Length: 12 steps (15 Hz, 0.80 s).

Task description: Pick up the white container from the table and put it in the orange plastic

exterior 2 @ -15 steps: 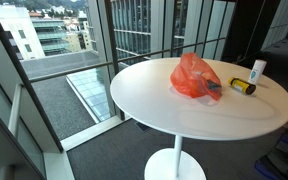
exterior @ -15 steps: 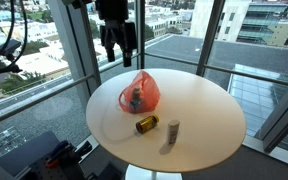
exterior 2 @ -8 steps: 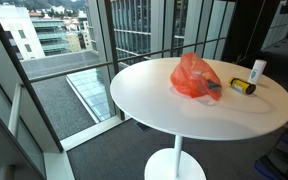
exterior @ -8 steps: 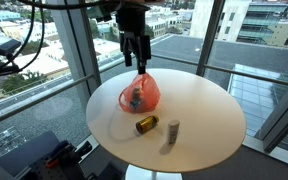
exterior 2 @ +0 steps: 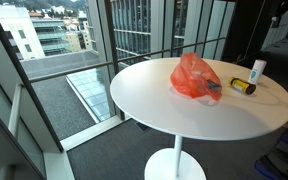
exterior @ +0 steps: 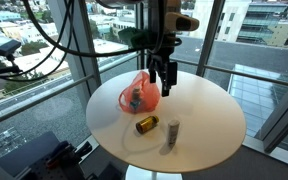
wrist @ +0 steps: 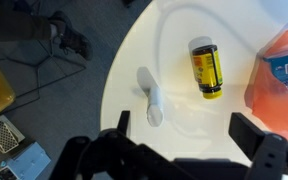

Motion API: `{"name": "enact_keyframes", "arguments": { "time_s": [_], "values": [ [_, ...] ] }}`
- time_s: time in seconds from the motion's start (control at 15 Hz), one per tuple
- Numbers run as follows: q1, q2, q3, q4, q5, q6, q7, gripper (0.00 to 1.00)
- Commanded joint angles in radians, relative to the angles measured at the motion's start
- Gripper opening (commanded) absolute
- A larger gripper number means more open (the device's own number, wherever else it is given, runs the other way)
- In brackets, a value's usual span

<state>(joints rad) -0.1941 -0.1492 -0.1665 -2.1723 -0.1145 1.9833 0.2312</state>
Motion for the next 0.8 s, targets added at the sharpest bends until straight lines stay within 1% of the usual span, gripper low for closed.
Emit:
{"name": "enact_keyframes", "arguments": {
  "time_s": [0.0, 0.2, 0.27, 0.33, 0.67, 0.73],
  "values": [
    [-0.023, 0.094, -0.03, 0.064, 0.022, 0.038, 0.003, 1.0],
    [-0.034, 0.157, -0.05, 0.097, 0.018, 0.072, 0.009, 1.0],
    [-0.035, 0.158, -0.054, 0.107, 0.022, 0.06, 0.002, 1.0],
    [-0.028, 0.131, -0.05, 0.058, 0.001, 0.072, -0.001, 1.0],
    [-0.029, 0.153, -0.056, 0.085, 0.004, 0.072, -0.001, 1.0],
    [-0.029, 0.16, -0.056, 0.082, 0.012, 0.088, -0.003, 1.0]
  ]
}}
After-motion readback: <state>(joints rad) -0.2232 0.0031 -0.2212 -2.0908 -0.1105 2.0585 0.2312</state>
